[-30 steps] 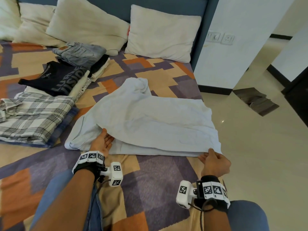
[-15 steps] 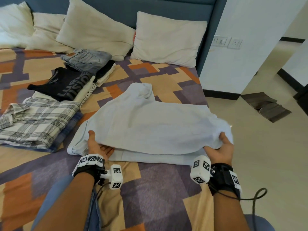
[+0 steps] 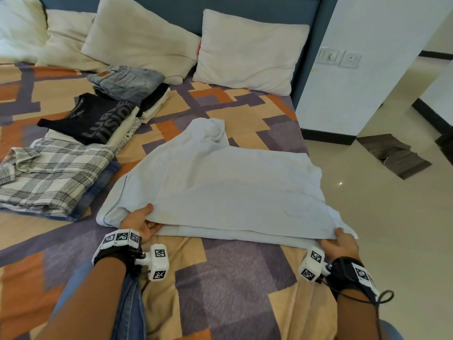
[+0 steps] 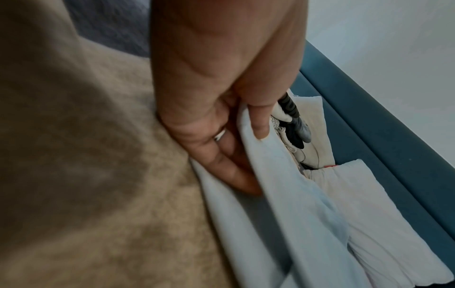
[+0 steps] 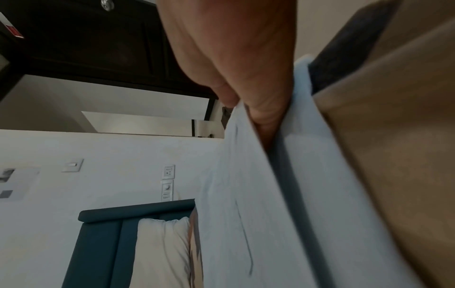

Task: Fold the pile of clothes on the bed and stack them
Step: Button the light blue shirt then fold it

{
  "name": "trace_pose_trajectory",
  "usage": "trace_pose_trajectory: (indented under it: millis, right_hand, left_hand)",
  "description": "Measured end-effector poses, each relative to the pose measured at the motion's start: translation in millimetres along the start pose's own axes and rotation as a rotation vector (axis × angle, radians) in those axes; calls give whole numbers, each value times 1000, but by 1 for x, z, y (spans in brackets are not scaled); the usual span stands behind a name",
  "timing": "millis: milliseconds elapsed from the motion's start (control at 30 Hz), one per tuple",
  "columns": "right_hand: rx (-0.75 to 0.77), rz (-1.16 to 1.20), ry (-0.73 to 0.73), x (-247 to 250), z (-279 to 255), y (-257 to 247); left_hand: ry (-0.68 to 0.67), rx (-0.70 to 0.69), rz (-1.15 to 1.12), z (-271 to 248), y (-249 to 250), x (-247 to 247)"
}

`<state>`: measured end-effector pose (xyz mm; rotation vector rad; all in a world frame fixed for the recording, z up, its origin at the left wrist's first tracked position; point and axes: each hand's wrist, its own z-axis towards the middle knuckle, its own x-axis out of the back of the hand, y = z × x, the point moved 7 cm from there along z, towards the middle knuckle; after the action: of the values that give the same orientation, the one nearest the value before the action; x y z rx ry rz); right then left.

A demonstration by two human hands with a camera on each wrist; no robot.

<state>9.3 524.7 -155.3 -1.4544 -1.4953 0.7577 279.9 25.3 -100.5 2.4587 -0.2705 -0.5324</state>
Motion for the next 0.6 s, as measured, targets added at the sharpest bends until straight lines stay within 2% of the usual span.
trace_pose_trajectory:
  millis: [67, 133, 167, 233, 300, 333, 400, 467, 533, 600]
  right_hand:
    - [-60, -43, 28, -14, -41, -29]
    - [56, -228, 83, 3, -53, -32]
    - [49, -191, 113, 4, -53, -30]
    - [-108, -98, 89, 3, -47, -14]
    - [-15, -34, 203, 15, -53, -23]
    - [-17, 53, 223, 19, -59, -25]
    - [-98, 233, 275, 25, -74, -16]
    - [-113, 269, 311, 18, -98, -6]
    - [-198, 406, 266, 0, -109, 19]
    - [-257, 451, 195, -20, -129, 20]
  left_hand:
    - [27, -45, 9, 1, 0, 3]
    - [54, -74, 5, 0, 0, 5]
    - [65, -78, 6, -3, 0, 5]
    - [90, -75, -7, -8, 1, 5]
    - [139, -104, -5, -14, 4, 8]
    - [184, -143, 11, -18, 5, 12]
    - [363, -177, 206, -27, 2, 27]
    - [502, -126, 422, -41, -12, 38]
    - [489, -136, 416, -45, -20, 42]
    - [460, -134, 358, -42, -15, 41]
